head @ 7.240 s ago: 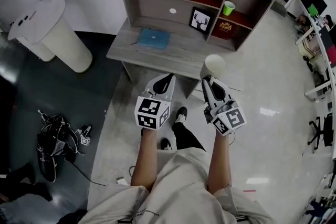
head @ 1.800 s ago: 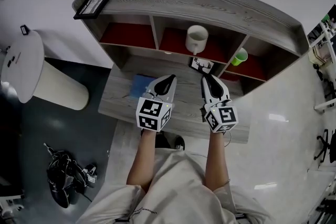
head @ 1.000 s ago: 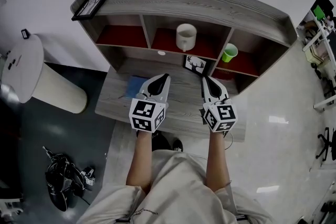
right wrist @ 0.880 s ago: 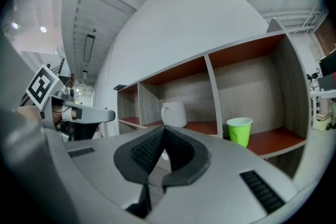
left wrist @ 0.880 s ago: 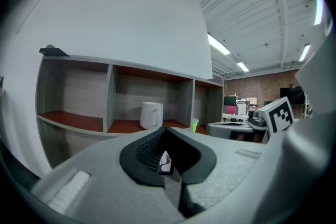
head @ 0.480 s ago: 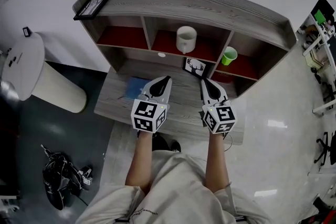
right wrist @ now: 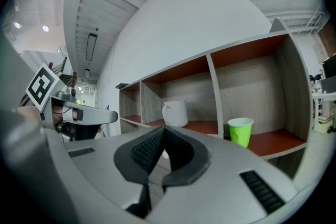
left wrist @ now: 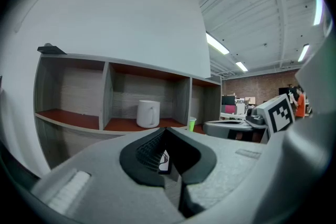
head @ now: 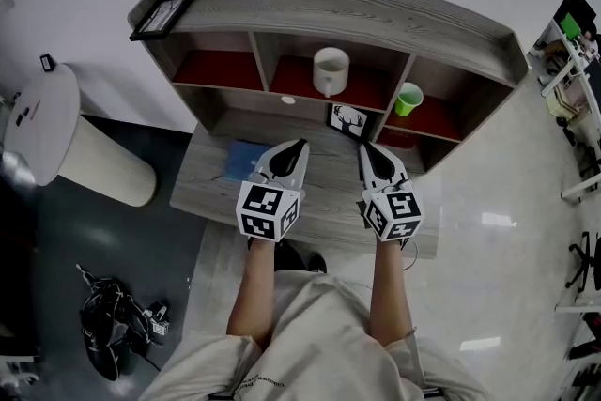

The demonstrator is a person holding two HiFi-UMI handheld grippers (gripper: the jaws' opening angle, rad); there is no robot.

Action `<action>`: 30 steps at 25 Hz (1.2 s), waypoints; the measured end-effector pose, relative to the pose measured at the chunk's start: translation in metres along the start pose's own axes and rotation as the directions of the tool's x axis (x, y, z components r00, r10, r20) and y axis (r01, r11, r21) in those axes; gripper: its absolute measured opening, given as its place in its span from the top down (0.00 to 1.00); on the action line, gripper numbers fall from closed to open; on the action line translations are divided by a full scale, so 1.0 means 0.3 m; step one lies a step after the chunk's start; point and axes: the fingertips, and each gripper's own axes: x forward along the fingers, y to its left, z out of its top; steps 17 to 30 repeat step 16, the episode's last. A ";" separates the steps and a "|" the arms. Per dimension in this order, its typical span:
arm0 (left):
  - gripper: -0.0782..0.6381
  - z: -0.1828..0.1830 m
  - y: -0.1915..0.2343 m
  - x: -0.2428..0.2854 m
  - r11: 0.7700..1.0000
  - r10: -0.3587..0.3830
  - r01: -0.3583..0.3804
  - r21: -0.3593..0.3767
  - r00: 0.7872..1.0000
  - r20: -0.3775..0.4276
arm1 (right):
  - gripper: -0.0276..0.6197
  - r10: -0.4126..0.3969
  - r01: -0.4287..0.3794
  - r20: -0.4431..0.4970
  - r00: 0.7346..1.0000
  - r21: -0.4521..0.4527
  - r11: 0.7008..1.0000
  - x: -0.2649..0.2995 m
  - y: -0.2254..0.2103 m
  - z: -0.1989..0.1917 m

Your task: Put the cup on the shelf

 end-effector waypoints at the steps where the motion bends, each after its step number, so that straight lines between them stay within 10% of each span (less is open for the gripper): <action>1: 0.88 -0.005 -0.001 -0.001 1.000 0.000 0.000 -0.001 1.000 -0.003 | 0.94 -0.001 0.001 -0.002 1.000 -0.002 1.000 -0.001 0.001 -0.002; 30: 0.88 0.025 0.047 -0.017 1.000 -0.002 0.001 0.016 1.000 0.022 | 0.94 0.001 -0.001 0.007 1.000 -0.023 1.000 0.035 0.029 0.015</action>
